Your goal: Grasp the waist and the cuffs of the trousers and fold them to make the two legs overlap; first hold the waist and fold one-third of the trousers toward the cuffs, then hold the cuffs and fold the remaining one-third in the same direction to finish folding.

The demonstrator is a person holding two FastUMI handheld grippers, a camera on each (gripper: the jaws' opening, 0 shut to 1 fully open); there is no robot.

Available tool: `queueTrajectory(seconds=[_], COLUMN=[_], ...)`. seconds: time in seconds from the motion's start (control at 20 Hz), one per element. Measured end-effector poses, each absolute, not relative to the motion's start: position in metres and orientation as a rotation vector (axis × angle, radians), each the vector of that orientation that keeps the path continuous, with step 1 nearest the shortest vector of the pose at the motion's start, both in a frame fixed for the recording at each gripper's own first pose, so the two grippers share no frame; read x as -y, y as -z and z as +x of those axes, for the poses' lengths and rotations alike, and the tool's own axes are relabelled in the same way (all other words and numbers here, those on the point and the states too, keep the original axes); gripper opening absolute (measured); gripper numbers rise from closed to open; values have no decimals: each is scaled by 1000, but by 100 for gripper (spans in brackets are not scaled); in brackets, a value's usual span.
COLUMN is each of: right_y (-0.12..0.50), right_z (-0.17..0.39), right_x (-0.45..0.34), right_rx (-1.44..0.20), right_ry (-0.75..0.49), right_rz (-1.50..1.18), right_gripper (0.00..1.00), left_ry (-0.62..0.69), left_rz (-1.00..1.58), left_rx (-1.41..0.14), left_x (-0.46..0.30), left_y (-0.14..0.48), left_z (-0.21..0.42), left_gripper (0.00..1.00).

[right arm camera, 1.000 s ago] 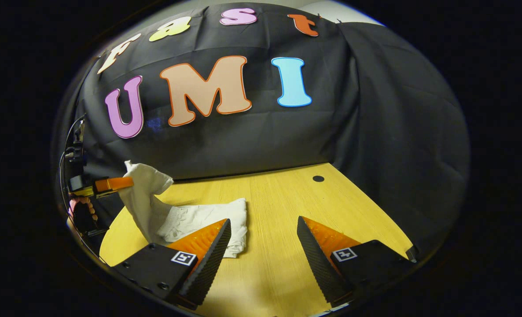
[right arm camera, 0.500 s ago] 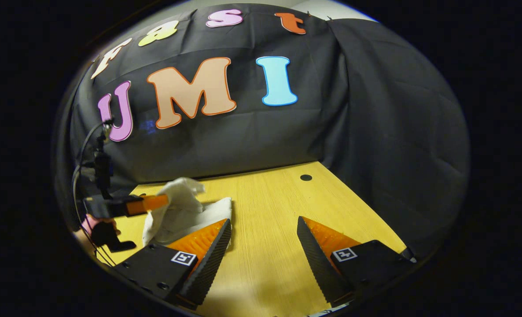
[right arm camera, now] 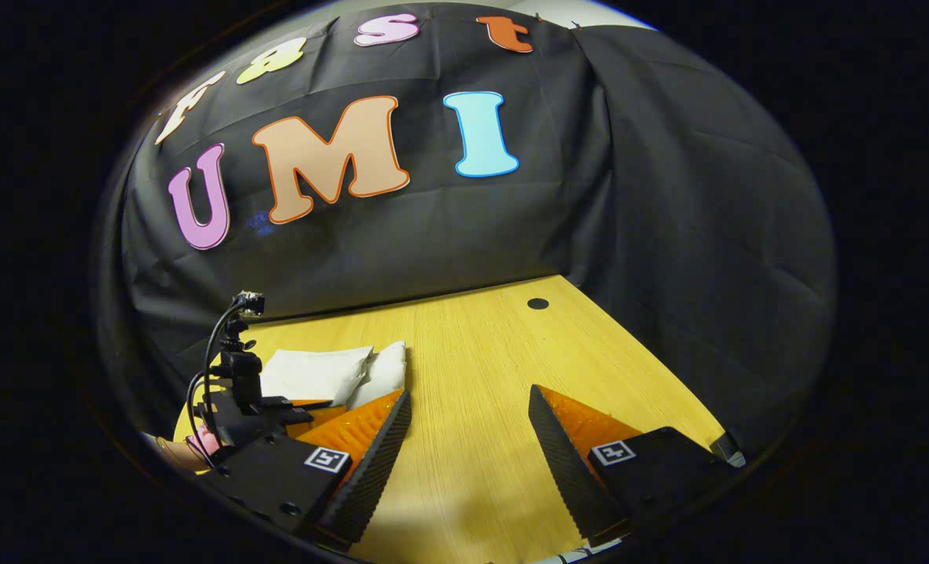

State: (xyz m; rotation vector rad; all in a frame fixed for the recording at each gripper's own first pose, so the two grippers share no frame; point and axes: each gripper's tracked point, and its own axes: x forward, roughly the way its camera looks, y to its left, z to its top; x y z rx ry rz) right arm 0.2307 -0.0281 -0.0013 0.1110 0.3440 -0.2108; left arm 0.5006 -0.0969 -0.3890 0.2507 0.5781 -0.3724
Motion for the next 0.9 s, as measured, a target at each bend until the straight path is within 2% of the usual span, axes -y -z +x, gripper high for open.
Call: queueTrajectory(seconds=[0.05,0.1,0.15,0.25,0.3,0.35,0.4,0.45,0.5,0.9], right_y=[1,1,0,-1,-1,-1,-1,-3,-4,-13], right_z=[232,232,234,237,238,241,241,243,246,262], right_x=[27,26,25,21,18,15,13,11,8,-10], right_rx=[-343,-341,-335,-326,-319,-313,-310,-300,-288,-205], right_ry=[202,193,182,148,128,107,89,74,58,-63], right_rz=[110,107,102,99,100,102,102,102,103,107], right_gripper=[91,91,96,92,96,96,92,96,97,97], left_ry=[389,398,391,333,314,295,275,258,240,12], left_rz=[250,252,256,287,295,296,289,278,272,170], left_rx=[-572,-556,-534,-486,-469,-449,-434,-417,-396,-269], left_x=[101,102,99,85,79,74,69,62,55,-7], left_y=[384,377,368,347,337,328,317,306,294,233], left_z=[495,490,485,480,474,470,463,452,445,395], left_gripper=[34,64,70,93,99,97,95,99,95,95])
